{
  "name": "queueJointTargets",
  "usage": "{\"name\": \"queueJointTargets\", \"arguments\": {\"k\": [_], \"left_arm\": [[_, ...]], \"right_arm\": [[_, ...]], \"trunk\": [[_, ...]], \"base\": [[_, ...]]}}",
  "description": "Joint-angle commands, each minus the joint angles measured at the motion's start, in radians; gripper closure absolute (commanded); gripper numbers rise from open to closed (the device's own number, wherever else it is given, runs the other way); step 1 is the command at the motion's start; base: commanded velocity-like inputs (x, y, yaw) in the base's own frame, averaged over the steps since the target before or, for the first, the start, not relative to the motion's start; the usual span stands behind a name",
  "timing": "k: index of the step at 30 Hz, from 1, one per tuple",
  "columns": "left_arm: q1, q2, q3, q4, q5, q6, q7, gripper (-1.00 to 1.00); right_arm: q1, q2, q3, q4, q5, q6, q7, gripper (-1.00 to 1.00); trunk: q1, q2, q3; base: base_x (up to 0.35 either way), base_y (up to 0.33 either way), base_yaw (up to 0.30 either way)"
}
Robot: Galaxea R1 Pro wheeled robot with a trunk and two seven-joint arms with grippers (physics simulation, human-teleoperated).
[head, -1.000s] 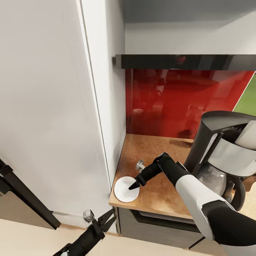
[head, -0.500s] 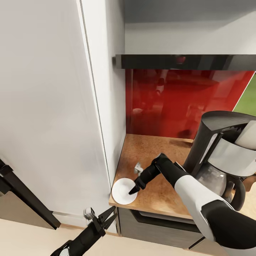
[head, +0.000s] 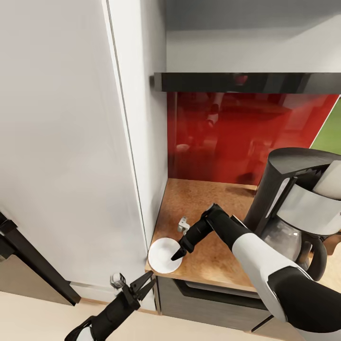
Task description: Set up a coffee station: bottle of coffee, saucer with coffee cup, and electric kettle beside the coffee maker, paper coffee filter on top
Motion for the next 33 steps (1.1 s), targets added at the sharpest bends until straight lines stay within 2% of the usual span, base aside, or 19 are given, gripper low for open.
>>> {"name": "queueJointTargets", "arguments": {"k": [1,11,17,22,28,30,33], "left_arm": [[-0.001,0.000,0.000,0.000,0.007,0.007,0.001,-1.00],[0.002,0.008,0.006,0.001,0.009,0.008,0.001,-1.00],[0.002,0.012,0.007,0.001,0.010,0.008,0.001,-1.00],[0.001,0.014,0.004,0.001,0.037,0.007,0.004,-1.00],[0.001,0.015,0.006,0.002,0.046,0.007,0.006,-1.00],[0.001,0.016,0.006,0.001,0.050,0.007,0.006,-1.00],[0.000,0.017,0.007,0.000,0.064,0.007,0.006,-1.00]], "right_arm": [[-0.001,0.000,0.000,-0.003,0.005,0.010,0.014,-1.00],[-0.001,-0.001,-0.001,-0.116,0.005,0.011,0.035,-1.00],[-0.001,0.000,0.000,-0.130,0.005,0.011,0.034,-1.00],[-0.001,-0.001,-0.001,-0.130,0.005,0.013,0.034,-1.00],[-0.001,-0.001,-0.001,-0.129,0.012,0.014,0.029,-1.00],[-0.001,-0.001,0.000,-0.129,0.015,0.016,0.019,-1.00],[-0.001,0.001,0.001,-0.129,0.013,0.017,-0.037,-1.00]], "trunk": [[0.000,-0.001,-0.001],[0.000,-0.001,-0.001],[0.000,-0.001,-0.001],[0.000,-0.001,-0.001],[0.000,-0.001,-0.001],[0.000,-0.001,-0.001],[0.000,-0.001,-0.001]], "base": [[0.000,0.000,0.000],[0.000,0.000,0.000],[0.000,0.000,0.000],[0.000,0.000,0.000],[0.000,0.000,0.000],[0.000,0.000,0.000],[0.000,0.000,0.000]]}}
